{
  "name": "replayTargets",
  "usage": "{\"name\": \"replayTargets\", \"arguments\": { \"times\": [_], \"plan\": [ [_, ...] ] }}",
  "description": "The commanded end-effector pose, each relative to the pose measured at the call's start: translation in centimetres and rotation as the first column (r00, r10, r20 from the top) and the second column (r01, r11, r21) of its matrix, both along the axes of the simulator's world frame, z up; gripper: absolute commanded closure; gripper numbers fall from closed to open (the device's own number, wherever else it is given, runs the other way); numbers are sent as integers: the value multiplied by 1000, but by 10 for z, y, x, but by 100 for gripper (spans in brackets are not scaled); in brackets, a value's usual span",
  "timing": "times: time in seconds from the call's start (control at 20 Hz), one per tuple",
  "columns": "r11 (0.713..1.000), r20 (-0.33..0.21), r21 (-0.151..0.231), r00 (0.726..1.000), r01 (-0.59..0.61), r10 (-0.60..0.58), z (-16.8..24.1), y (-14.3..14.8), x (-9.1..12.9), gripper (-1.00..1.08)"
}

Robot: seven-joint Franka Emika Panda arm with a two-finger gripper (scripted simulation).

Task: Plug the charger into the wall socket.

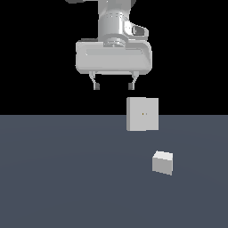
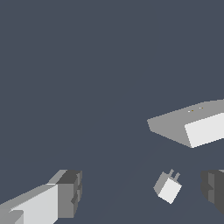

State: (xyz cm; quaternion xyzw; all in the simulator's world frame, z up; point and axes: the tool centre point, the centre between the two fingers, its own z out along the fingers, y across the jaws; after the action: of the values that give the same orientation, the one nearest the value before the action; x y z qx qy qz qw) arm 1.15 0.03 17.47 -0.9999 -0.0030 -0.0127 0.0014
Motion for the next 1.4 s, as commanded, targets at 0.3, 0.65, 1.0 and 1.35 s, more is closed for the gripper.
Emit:
{"name": "replayTargets", "arguments": {
  "times": [0.3, 0.65, 1.0, 1.35],
  "plan": [
    [1000, 7, -2, 1000, 21, -21, -4, -5, -3, -92],
    [995, 31, -7, 995, 98, -98, -19, -21, -16, -92],
    [973, 74, -11, 971, 230, -228, -46, -46, -41, -92],
    [928, 122, -9, 921, 373, -369, -77, -71, -70, -92]
  ]
}}
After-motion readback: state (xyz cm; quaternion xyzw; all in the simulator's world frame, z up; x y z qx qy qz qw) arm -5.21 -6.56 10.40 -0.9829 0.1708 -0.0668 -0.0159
